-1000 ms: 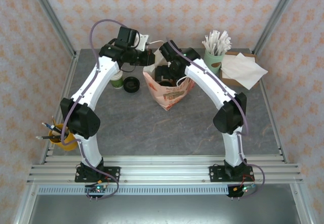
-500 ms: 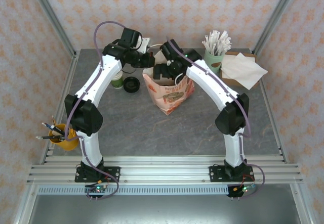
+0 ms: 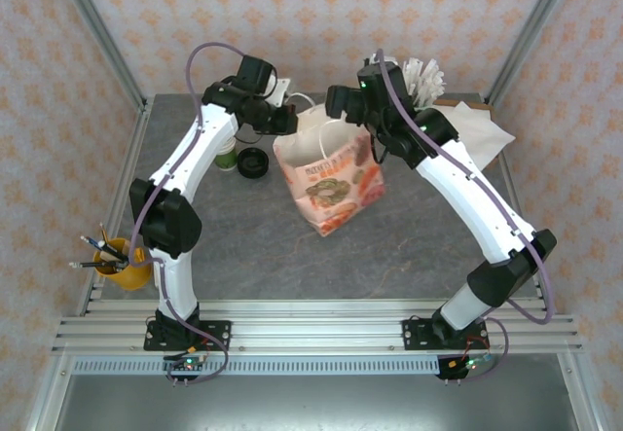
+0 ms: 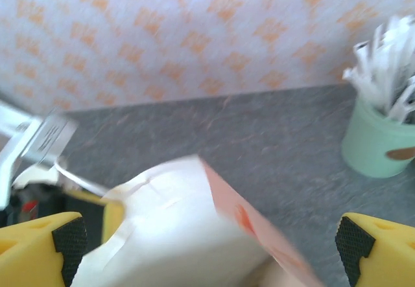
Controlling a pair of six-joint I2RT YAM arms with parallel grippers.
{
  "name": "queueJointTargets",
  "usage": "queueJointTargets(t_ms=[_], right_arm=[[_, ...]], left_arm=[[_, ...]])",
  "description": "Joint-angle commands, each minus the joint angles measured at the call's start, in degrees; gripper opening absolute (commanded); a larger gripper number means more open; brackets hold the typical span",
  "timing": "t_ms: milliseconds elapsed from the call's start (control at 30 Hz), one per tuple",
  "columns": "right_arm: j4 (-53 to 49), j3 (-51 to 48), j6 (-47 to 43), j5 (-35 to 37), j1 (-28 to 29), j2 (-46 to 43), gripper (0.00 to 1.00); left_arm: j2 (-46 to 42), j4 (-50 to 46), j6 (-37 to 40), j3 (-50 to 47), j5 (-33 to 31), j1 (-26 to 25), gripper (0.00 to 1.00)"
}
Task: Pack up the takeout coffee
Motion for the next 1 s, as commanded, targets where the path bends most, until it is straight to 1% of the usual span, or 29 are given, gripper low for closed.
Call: queueJointTargets(t_ms=[0, 67, 100, 133, 267, 367, 433, 500, 600, 700, 800, 900, 967], right_arm=[[3.5, -0.2, -3.8, 1.9, -0.4, -0.5, 1.00], [2.9, -0.4, -5.7, -5.2, -0.3, 1.2, 0.99], [3.5, -1.0, -5.8, -6.7, -0.1, 2.2, 0.99], [5.0, -2.2, -5.2, -6.8, 0.1, 2.7, 0.99], [18.5, -8.4, -4.0, -7.7, 0.8, 2.9, 0.99], [22.8, -8.4, -4.5, -7.1, 0.9, 4.0, 0.99], [25.5, -9.6, -6.1, -8.8, 1.0, 4.6, 0.99], [30.6, -12.1, -8.3, -11.0, 1.3, 4.3, 0.99], [40.2, -15.5, -8.1, -9.9, 1.7, 3.3, 0.99], [43.6, -15.3, -8.4, -7.4, 1.7, 3.4, 0.99], [46.0, -15.3, -11.6, -7.6, 1.8, 3.5, 0.99], [49.1, -17.2, -13.7, -6.8, 1.8, 3.1, 0.99], [52.4, -18.8, -14.7, -7.6, 1.8, 2.4, 0.99]], left_arm=[[-1.3, -1.9, 1.7, 3.4, -0.5, 0.7, 0.00], [-1.2, -1.3, 1.6, 3.4, 1.8, 0.7, 0.00], [-1.2, -0.9, 1.6, 3.2, 2.6, 0.7, 0.00], [-1.0, -0.8, 1.6, 3.2, 2.8, 0.7, 0.00], [-0.3, -2.0, 3.3, 3.6, 3.0, 0.7, 0.00], [-0.1, -3.2, 4.3, 3.9, 2.7, 0.7, 0.00], [-0.2, -3.3, 4.1, 4.3, 3.2, 0.7, 0.00], [-0.4, -3.2, 3.6, 4.6, 3.8, 0.7, 0.00], [-0.3, -3.3, 3.5, 4.9, 4.3, 0.7, 0.00], [-0.2, -3.4, 3.6, 4.5, 4.3, 0.6, 0.00], [0.1, -3.8, 3.9, 4.9, 4.3, 0.6, 0.00], [0.2, -4.0, 4.0, 5.4, 3.8, 0.6, 0.00], [0.2, -3.9, 4.0, 5.4, 3.6, 0.6, 0.00]])
